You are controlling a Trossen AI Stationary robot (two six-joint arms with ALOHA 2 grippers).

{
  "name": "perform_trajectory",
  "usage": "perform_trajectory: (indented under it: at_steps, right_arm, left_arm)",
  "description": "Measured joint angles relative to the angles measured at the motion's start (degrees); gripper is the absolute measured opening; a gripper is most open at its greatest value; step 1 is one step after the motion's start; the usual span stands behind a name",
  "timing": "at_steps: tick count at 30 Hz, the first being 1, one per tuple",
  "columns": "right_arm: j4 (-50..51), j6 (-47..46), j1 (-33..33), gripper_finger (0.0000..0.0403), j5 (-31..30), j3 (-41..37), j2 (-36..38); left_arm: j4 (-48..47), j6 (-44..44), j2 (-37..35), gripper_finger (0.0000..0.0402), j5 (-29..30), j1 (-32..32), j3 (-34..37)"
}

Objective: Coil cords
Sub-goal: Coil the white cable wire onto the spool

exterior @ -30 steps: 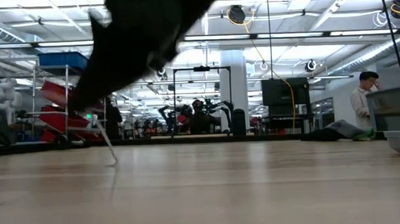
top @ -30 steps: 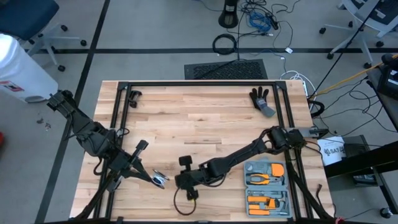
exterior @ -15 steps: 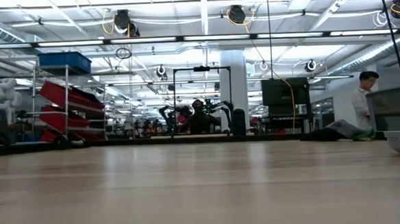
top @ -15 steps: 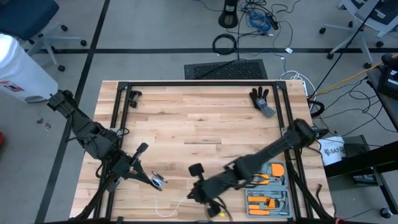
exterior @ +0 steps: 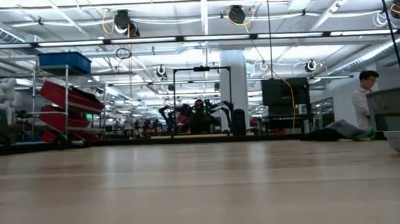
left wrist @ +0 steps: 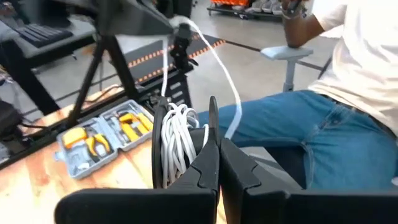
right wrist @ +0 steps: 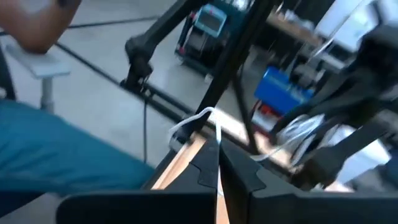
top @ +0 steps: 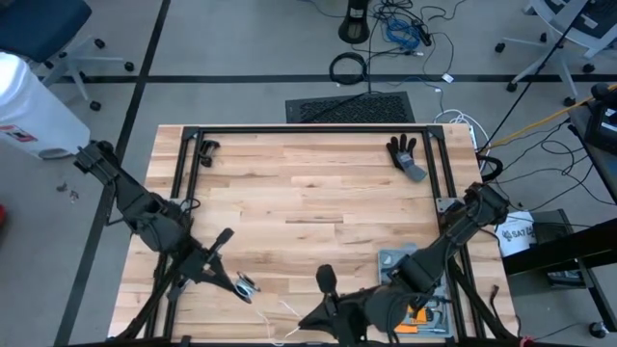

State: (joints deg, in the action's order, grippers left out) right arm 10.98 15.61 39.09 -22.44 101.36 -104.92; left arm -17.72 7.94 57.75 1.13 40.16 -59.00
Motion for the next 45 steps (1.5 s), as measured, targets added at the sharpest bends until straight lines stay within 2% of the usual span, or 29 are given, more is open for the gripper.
perform_trajectory:
  at_steps: [5,12,14,20,30,40,42,45]
  right_arm:
    - [-2.72,2.23,-1.04,0.0000,-0.95,0.00,-0.01]
    - [-3.52,2.08,-1.09,0.0000,-14.27,0.00,-0.04]
    - [-4.43,1.87,-1.09,0.0000,-15.65,0.00,-0.04]
    - [-9.52,4.19,-0.43,0.0000,-15.10,0.00,-0.07]
    - [-24.02,16.26,1.29,0.0000,-12.55,0.00,-0.07]
    - [-22.77,11.33,-1.00,0.0000,-6.30,0.00,-0.09]
    - [-20.69,10.26,-1.03,0.0000,-9.27,0.00,-0.09]
    - [-13.56,7.47,-0.54,0.0001,-19.08,0.02,-0.08]
  left_arm:
    - [0.11,1.45,2.25,0.0002,-2.17,0.00,0.01]
    - [1.31,3.54,3.80,0.0002,-4.81,0.00,0.02]
    - [2.37,4.53,4.08,0.0002,-4.85,-0.02,0.02]
    - [2.79,4.85,4.57,0.0002,-4.94,-1.00,0.04]
    - [2.20,4.42,7.40,0.0002,-5.82,-4.37,0.04]
    - [4.78,4.46,10.76,0.0002,-11.62,-7.43,0.04]
    - [4.79,4.42,10.71,0.0002,-12.64,-7.58,0.04]
    - [4.35,4.38,9.96,0.0002,-13.26,-7.27,0.02]
